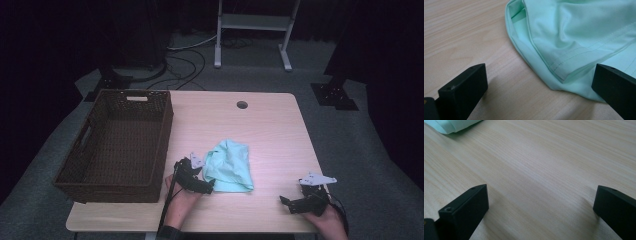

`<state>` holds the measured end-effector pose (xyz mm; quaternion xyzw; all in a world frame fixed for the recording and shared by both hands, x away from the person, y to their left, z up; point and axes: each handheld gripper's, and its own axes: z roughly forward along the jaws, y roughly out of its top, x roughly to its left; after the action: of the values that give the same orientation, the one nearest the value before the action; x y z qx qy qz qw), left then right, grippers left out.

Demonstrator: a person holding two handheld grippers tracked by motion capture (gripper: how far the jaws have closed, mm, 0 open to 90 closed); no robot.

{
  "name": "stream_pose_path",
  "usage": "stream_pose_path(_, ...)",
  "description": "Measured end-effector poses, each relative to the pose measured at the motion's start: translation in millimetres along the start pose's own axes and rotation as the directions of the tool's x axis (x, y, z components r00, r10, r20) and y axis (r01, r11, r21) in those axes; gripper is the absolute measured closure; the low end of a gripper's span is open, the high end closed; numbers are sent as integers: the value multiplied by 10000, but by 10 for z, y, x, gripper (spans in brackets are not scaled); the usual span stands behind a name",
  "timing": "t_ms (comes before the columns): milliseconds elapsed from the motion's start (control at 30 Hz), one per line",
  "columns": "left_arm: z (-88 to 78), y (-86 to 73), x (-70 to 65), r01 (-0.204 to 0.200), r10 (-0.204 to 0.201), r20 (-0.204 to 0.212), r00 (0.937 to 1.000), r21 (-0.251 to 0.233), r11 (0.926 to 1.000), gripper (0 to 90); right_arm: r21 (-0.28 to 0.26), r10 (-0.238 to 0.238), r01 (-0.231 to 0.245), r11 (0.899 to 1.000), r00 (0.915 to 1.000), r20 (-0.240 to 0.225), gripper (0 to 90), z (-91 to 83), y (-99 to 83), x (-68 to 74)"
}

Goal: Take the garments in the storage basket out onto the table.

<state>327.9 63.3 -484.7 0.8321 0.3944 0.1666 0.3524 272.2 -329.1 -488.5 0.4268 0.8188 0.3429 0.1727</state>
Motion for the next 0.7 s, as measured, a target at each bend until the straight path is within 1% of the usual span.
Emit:
stream_pose_path(133,-6,-6,2,-14,14,2,10000,-5,10000,0,-4,121,-121,9999,9999,123,0,9,9,4)
stream_pose_path(167,-8,-7,9,24,-24,7,10000,-15,10000,0,-12,280,-280,9996,9992,279,0,19,18,11)
stream_pose_path(233,-7,-7,8,25,-25,-10,10000,-13,10000,0,-9,346,-346,9994,9988,332,0,22,22,14)
stream_pose_path(467,-8,-7,9,29,-29,-21,10000,-7,10000,0,-14,281,-281,9996,9992,272,0,27,26,5)
stream_pose_path(567,-8,-7,9,37,-37,-25,10000,-11,10000,0,35,136,-137,9999,9997,181,0,32,40,-13)
stream_pose_path(600,-8,-7,10,40,-40,-23,10000,-11,10000,0,3,31,-31,10000,9997,253,0,26,40,-12)
stream_pose_path(633,-8,-7,9,40,-40,-22,10000,-13,10000,0,-45,-40,42,10000,9991,433,0,16,45,-9)
stream_pose_path(700,-8,-7,10,40,-40,-17,10000,-14,10000,0,-282,0,8,9996,9995,307,0,-10,58,-7)
